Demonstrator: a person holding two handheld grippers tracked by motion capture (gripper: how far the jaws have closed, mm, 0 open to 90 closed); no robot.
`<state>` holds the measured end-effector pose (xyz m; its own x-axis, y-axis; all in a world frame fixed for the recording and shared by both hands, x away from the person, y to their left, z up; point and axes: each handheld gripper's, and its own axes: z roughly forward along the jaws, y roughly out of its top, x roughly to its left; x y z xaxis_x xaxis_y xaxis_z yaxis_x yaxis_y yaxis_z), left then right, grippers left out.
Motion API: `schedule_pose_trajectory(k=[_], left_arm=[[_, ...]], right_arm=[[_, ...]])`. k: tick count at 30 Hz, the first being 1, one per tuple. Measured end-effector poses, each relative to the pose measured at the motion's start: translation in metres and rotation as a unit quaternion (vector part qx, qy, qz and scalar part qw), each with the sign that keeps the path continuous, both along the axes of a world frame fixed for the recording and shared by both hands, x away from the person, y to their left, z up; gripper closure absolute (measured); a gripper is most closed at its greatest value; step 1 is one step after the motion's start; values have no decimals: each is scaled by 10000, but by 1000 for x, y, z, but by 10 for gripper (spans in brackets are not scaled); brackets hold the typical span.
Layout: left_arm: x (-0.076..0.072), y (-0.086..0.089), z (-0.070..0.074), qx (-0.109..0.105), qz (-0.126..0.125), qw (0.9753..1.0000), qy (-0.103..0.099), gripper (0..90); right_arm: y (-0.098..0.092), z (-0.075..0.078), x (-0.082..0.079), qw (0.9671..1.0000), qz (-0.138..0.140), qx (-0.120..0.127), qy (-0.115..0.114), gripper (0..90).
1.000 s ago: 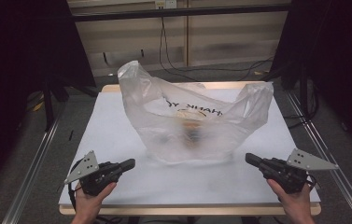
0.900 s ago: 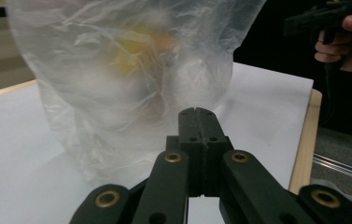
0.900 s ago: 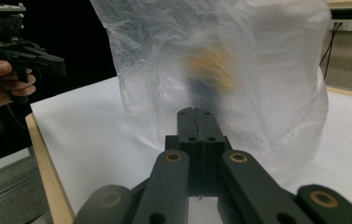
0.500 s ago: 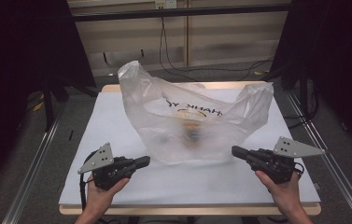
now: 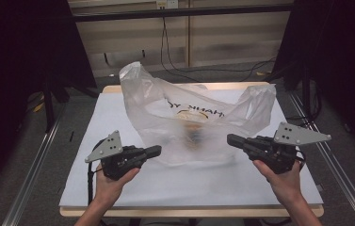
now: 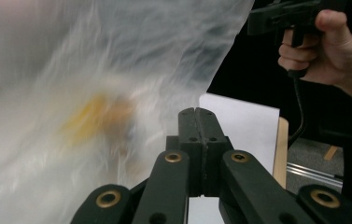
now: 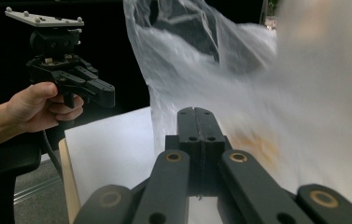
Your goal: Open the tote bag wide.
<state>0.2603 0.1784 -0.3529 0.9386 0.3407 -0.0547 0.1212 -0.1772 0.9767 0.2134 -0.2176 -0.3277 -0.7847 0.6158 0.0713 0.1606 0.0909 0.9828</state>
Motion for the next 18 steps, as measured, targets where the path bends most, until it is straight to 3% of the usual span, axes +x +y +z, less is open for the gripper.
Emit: schedule_pose_trajectory(k=[2, 8, 13, 18], left_arm=[[1, -3, 12, -65, -56, 9999, -118, 900], [9, -13, 47, -93, -138, 9986, -494, 900], [16, -21, 59, -331, -214, 9977, -543, 900], [23, -27, 66, -416, -177, 9975, -546, 900]], right_arm=[[4, 15, 1, 9999, 21, 24, -115, 900], [9, 42, 6, 9996, -7, 7, -283, 900], [14, 53, 16, 9995, -31, 58, -303, 900], [22, 58, 33, 9996, -117, -32, -241, 900]])
